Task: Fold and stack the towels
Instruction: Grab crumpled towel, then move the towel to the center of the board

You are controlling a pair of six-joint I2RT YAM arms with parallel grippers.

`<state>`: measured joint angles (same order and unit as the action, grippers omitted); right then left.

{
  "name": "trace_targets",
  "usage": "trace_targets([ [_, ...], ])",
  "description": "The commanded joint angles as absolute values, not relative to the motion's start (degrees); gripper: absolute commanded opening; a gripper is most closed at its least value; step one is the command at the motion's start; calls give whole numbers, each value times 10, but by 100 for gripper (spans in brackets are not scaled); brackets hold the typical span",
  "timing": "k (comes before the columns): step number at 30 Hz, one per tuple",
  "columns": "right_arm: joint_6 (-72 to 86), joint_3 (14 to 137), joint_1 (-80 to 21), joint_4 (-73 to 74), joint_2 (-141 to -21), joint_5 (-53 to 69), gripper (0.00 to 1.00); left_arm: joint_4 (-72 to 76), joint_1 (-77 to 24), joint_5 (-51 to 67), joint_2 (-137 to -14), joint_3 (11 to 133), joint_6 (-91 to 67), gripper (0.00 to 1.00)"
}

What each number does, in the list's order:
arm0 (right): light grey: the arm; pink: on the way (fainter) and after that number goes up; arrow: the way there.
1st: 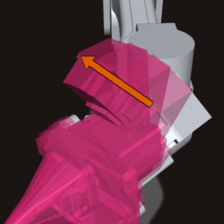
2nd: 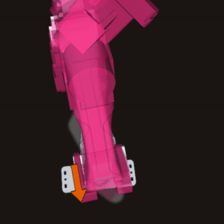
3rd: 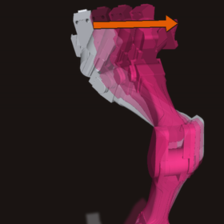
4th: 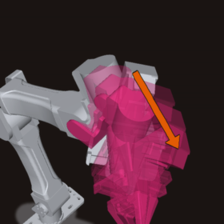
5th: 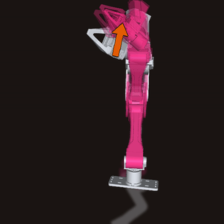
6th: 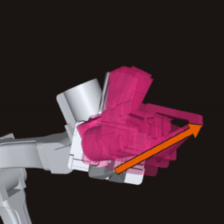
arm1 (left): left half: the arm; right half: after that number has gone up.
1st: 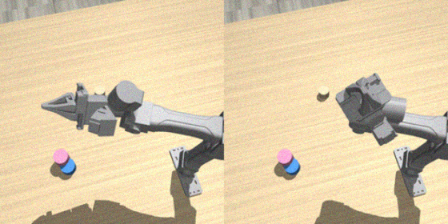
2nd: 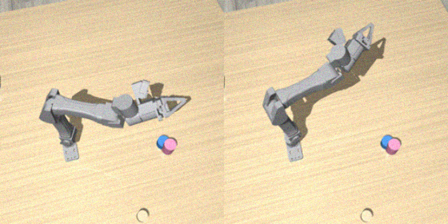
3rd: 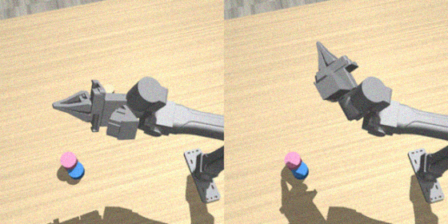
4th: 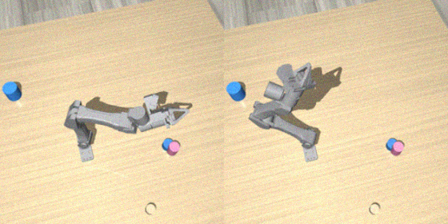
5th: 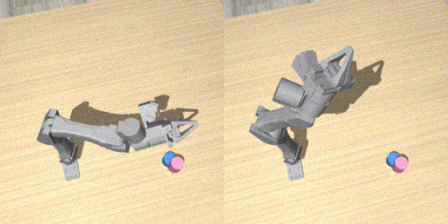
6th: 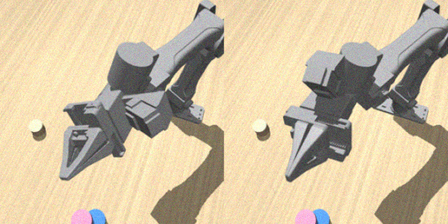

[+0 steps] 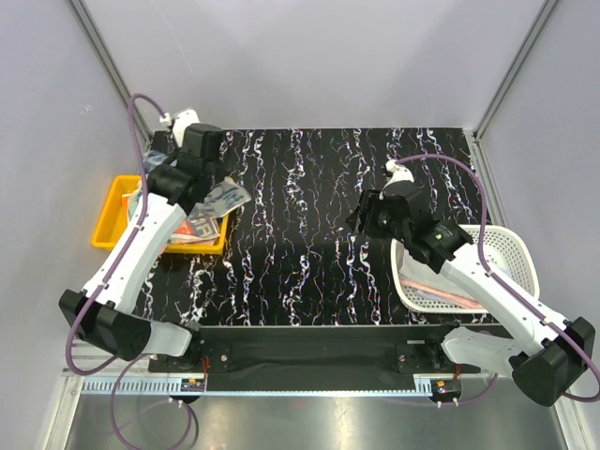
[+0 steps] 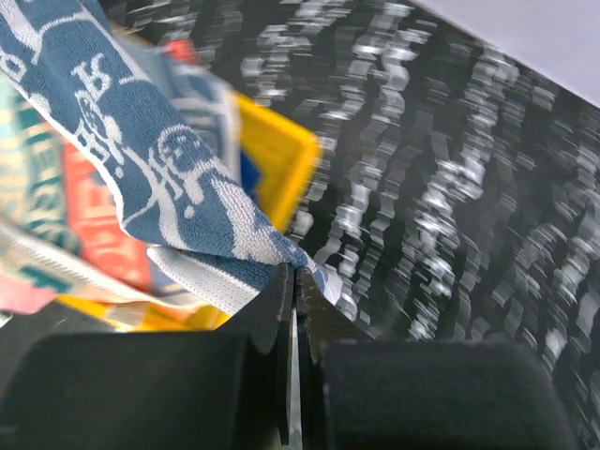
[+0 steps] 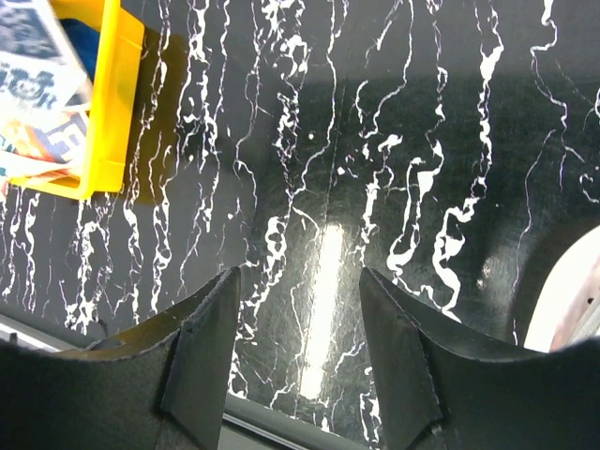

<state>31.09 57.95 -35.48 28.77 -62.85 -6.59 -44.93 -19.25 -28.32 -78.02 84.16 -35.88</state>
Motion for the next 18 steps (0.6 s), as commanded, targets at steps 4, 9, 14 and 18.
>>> trace_targets([
  [4,287,637,-355,289,-648,-112,61,-474,-327,-282,-797,954,-326,0],
  [9,286,653,-355,299,-646,-126,61,-456,-406,-280,-814,965,-340,0],
  [14,290,624,-354,255,-631,-66,65,-433,-437,-252,-858,987,-346,0],
  [18,278,578,-355,176,-621,-11,72,-426,-446,-237,-880,1005,-347,0],
])
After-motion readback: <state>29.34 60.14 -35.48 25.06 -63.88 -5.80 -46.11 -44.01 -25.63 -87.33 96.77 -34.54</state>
